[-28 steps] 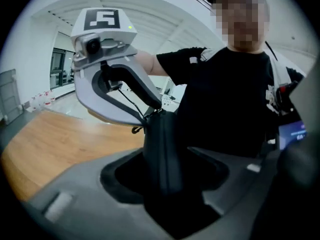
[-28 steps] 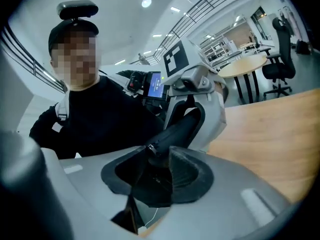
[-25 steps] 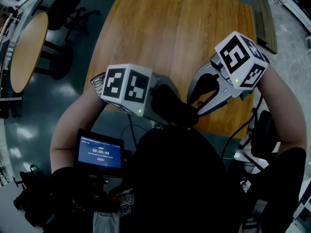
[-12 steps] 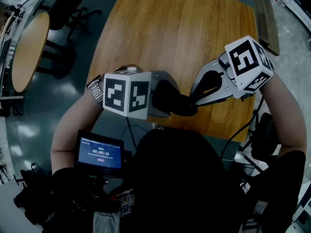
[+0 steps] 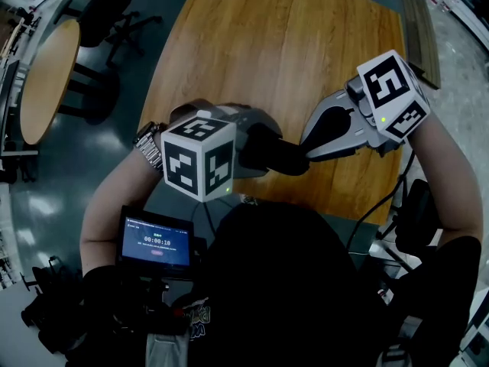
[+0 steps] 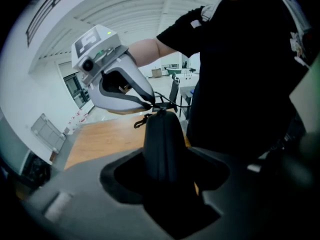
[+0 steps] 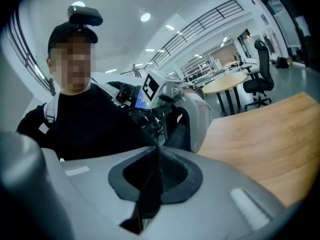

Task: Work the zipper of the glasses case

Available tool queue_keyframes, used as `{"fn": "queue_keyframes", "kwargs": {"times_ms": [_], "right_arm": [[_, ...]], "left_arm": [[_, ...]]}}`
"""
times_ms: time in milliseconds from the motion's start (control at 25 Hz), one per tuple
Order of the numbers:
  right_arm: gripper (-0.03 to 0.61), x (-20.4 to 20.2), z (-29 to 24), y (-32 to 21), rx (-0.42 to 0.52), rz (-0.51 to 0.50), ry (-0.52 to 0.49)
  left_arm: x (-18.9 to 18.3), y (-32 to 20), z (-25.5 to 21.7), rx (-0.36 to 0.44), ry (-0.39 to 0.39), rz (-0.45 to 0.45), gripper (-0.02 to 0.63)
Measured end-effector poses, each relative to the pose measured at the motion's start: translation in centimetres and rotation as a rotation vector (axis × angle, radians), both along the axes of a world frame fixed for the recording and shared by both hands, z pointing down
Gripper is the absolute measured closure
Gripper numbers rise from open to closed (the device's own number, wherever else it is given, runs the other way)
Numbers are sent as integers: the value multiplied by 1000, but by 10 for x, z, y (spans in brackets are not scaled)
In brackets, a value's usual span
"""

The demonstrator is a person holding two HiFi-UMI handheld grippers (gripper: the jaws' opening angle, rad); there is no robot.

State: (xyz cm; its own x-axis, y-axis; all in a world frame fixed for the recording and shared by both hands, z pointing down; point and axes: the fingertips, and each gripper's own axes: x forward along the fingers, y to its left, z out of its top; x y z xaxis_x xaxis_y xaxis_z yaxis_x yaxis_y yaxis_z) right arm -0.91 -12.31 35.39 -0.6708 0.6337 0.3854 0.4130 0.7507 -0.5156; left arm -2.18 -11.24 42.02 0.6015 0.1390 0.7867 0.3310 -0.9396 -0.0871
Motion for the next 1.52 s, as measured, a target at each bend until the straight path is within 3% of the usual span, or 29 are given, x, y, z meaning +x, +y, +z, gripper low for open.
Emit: {"fn": "queue_keyframes", "kwargs": {"times_ms": [120, 200, 480, 560, 720, 840, 1000, 1320, 1520], "right_arm": [[562, 2, 11, 3, -46, 28, 42], [560, 0, 14, 2, 1, 41, 12], [569, -7, 8, 21, 299, -29, -25], [571, -9, -5, 31, 406, -60, -58], [572, -12, -34, 36, 562, -12, -152], [574, -12, -45, 35, 644, 39, -180], [574, -8, -52, 26, 748, 142, -206], [574, -13, -55, 20, 913, 444, -318], [574, -13, -38, 3, 977, 590, -309]], "left_arm": [[-2, -8, 2, 123, -27, -2, 353], [-4, -11, 4, 132, -38, -7, 353], [-11, 9, 5, -46, 25, -41, 353], [-13, 22, -3, -197, 113, -64, 354], [-15, 44, -39, -591, 363, -122, 357], [-15, 46, -59, -755, 500, -150, 359], [-18, 37, -73, -881, 654, -188, 358], [-30, 0, -112, -1127, 1120, -307, 359], [-27, -26, -101, -1226, 1248, -492, 359]]}}
